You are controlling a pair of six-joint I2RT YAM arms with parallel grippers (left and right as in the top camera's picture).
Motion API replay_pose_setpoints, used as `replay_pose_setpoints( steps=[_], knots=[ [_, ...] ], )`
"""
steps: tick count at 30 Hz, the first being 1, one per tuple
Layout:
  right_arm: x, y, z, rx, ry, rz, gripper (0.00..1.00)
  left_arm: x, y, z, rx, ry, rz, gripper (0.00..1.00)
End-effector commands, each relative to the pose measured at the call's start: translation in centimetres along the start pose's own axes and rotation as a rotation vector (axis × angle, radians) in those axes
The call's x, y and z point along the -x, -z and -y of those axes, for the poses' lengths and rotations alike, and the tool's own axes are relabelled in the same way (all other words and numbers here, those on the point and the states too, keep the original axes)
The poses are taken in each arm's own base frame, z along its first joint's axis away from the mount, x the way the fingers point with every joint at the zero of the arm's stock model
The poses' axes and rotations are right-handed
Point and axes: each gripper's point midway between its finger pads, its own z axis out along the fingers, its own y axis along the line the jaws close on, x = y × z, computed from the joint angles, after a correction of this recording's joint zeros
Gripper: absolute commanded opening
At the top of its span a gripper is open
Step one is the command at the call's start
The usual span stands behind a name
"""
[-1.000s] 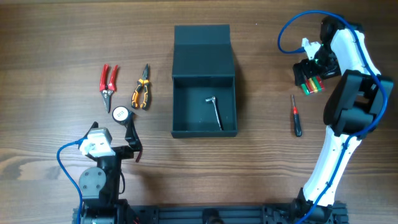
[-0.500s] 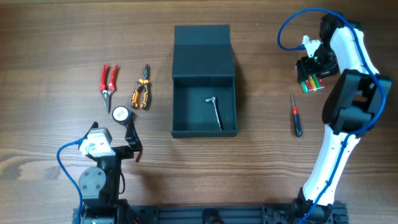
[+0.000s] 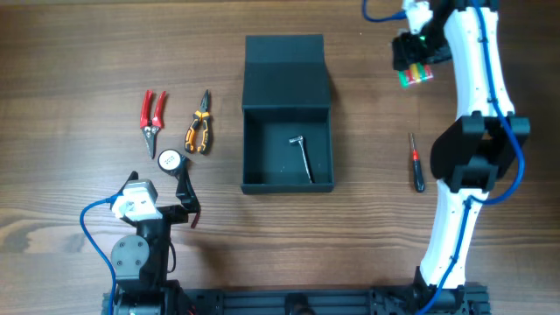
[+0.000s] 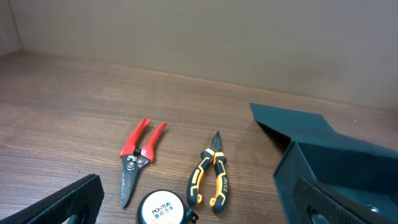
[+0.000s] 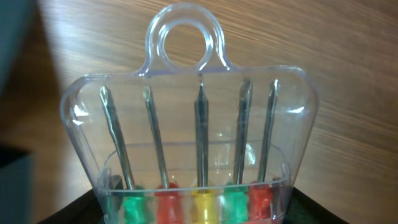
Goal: Pack container
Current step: 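Carry the screwdriver case into the box and lower it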
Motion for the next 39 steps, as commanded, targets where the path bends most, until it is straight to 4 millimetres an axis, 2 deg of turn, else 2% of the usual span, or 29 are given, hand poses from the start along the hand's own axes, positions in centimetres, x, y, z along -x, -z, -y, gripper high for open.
replay_pose_setpoints(
  steps=[1,4,6,8,9,11,16,21,24,27,30,31,36,39],
  knots=[
    [1.7,7.9,-6.4,0.023,0.037,0.15,0.46,-0.1,0.0,0.5,-0.024,-0.024,0.002,1.0],
    [1.1,10.8,-11.3,0.057,0.017,0.17,0.42,-0.1,0.0,0.5,-0.025,-0.024,0.002,1.0],
    [-0.1,12.2,-14.5,0.094,-0.029,0.152,0.43,-0.1,0.0,0.5,-0.025,-0.024,0.002,1.0],
    [-1.8,12.6,-17.7,0.158,-0.069,0.088,0.43,-0.1,0.0,0.5,-0.025,-0.024,0.002,1.0],
    [-2.3,12.6,-18.9,0.186,-0.078,0.065,0.4,-0.1,0.0,0.5,-0.024,-0.024,0.002,1.0],
    [-2.9,13.0,-22.6,0.297,-0.08,0.036,0.39,-0.1,0.0,0.5,-0.025,-0.024,0.002,1.0],
    [-3.8,13.4,-27.5,0.302,-0.125,0.021,0.35,-0.1,0.0,0.5,-0.025,-0.024,0.002,1.0],
    [-4.5,13.3,-29.4,0.267,-0.138,0.022,0.38,-0.1,0.0,0.5,-0.025,-0.024,0.002,1.0],
    [-4.9,12.5,-29.5,0.224,-0.165,0.008,0.4,-0.1,0.0,0.5,-0.024,-0.024,0.002,1.0],
    [-6.1,9.4,-30.0,0.196,-0.165,-0.065,0.39,-0.1,0.0,0.5,-0.025,-0.024,0.002,1.0],
    [-7.9,4.6,-30.1,0.157,-0.17,-0.15,0.39,-0.1,0.0,0.5,-0.025,-0.024,0.002,1.0],
    [-8.5,3.6,-30.0,0.147,-0.17,-0.173,0.38,-0.1,0.0,0.5,-0.024,-0.024,0.002,1.0],
    [-10.5,-0.4,-30.4,0.158,-0.176,-0.239,0.36,-0.1,0.0,0.5,-0.025,-0.024,0.002,1.0],
    [-11.0,-1.6,-30.7,0.17,-0.18,-0.246,0.36,-0.1,0.0,0.5,-0.025,-0.024,0.002,1.0]
  ],
)
